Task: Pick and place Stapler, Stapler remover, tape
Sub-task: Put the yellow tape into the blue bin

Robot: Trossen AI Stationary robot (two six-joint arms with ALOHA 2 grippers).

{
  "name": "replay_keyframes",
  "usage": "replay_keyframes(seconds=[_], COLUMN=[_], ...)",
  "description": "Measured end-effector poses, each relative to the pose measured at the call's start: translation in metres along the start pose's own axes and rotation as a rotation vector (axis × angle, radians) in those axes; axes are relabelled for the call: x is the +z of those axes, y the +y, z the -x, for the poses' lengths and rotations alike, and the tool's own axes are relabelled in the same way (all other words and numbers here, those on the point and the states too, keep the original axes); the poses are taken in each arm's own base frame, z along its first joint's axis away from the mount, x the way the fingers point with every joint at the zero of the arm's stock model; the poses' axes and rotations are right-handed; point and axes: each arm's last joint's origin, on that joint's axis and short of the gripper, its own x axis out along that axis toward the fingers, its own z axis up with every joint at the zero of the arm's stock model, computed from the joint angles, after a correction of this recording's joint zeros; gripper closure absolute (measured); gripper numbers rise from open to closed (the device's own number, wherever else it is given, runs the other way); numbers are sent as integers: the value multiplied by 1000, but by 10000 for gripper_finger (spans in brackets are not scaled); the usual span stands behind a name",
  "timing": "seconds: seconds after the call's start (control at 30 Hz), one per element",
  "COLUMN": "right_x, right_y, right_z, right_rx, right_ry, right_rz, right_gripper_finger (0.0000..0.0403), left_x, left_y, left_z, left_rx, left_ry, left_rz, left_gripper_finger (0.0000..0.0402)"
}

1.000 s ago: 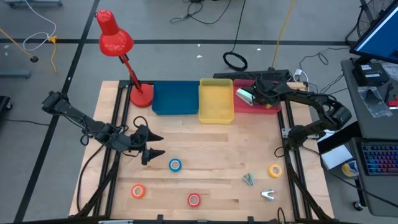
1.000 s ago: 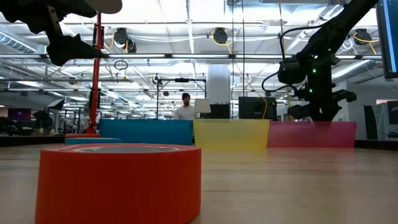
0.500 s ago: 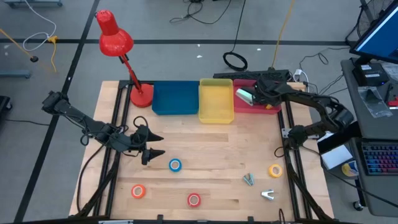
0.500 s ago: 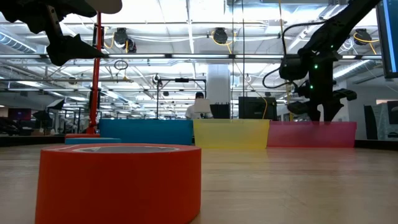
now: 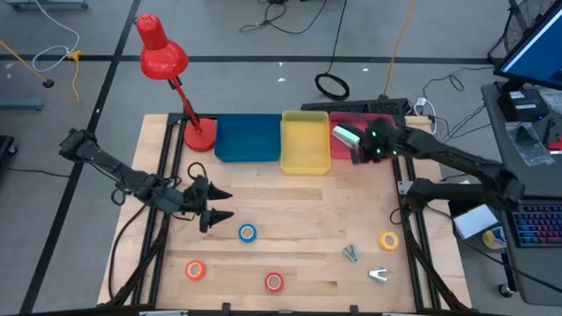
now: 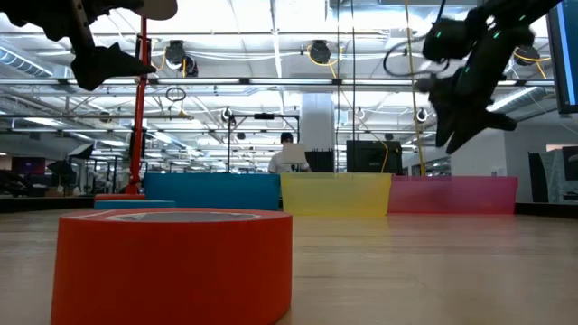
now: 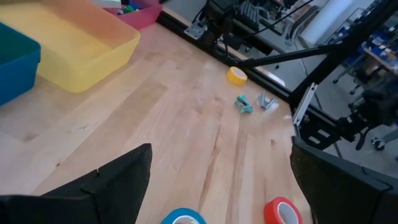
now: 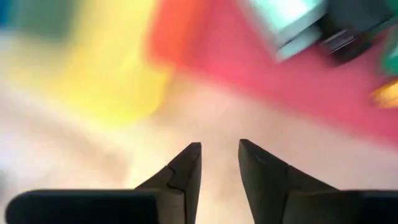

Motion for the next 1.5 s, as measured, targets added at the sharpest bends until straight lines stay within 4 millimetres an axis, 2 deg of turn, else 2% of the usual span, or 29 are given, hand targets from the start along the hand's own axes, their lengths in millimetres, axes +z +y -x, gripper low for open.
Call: replay_keyframes(seconds=[0.23,0.37,0.53,0.87,1.17,1.5], right_x=[-49,-73,-99,-136,-168,-190], right_y=[16,18,18,23,25,27], right_z=[30,40,47,55,57,50], right_rx=[192,195,111,-42,-159,-263], right_ry=[213,342,478,625,763,691], right_rz=[18,0,-54,-203,-29,40], right_gripper_finger=[331,346,366,401,402,396], left_x=[2,2,2,2,1,1], left_y=[-1,-2,-2,-2,-1,-1], left_z=[0,0,0,0,0,0], left_rx=[-14,-17,-18,-16,-12,-7], left_ry=[-15,-19,-19,-17,-13,-8], left_rz=[10,41,80,77,68,64], left_gripper_finger=[23,23,23,23,23,23])
